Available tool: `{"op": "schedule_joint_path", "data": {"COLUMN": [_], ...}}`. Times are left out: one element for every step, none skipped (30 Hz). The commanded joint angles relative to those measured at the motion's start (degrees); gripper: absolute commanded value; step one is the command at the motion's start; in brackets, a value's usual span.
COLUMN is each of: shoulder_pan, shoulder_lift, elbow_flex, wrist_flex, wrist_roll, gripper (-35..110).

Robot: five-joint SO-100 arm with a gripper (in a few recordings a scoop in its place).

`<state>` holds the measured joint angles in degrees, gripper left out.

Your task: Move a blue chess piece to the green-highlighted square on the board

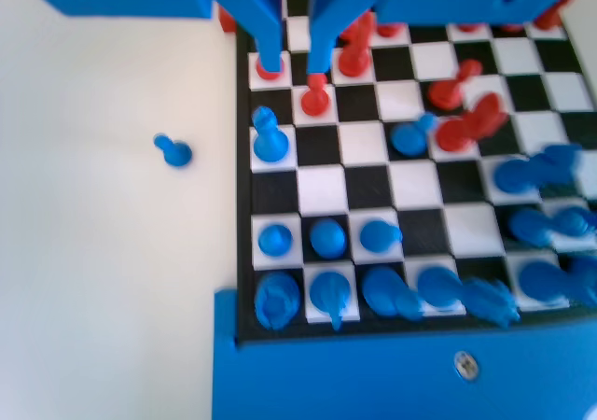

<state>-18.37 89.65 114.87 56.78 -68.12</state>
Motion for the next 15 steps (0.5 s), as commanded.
{"op": "schedule_joint_path", "data": {"shoulder_pan": [-2.1,-2.5,-2.8,-3.1,-3.3,-3.4,-3.6,-3.7,-3.8,-3.9,-4.0,-4.0,-4.1,-4.2,-4.2], "shoulder_lift": [1.2,1.1,0.9,0.6,0.4,0.0,-0.4,-0.9,-1.3,-1.8,-2.3,-2.8,-3.4,-4.0,-4.5], "elbow_flex": [-1.1,-1.0,-1.0,-0.9,-0.9,-0.9,-0.8,-0.8,-0.8,-0.8,-0.8,-0.7,-0.7,-0.6,-0.5], "wrist_flex": [-0.6,-0.8,-1.0,-1.2,-1.6,-1.9,-2.3,-2.5,-2.8,-3.0,-3.2,-3.4,-3.8,-4.2,-4.5], "wrist_roll": [-0.3,-0.4,-0.6,-0.8,-1.0,-1.1,-1.2,-1.5,-1.6,-1.8,-1.9,-2.1,-2.3,-2.5,-2.7], "gripper": [12,13,14,14,14,14,14,14,14,14,14,14,14,14,14]}}
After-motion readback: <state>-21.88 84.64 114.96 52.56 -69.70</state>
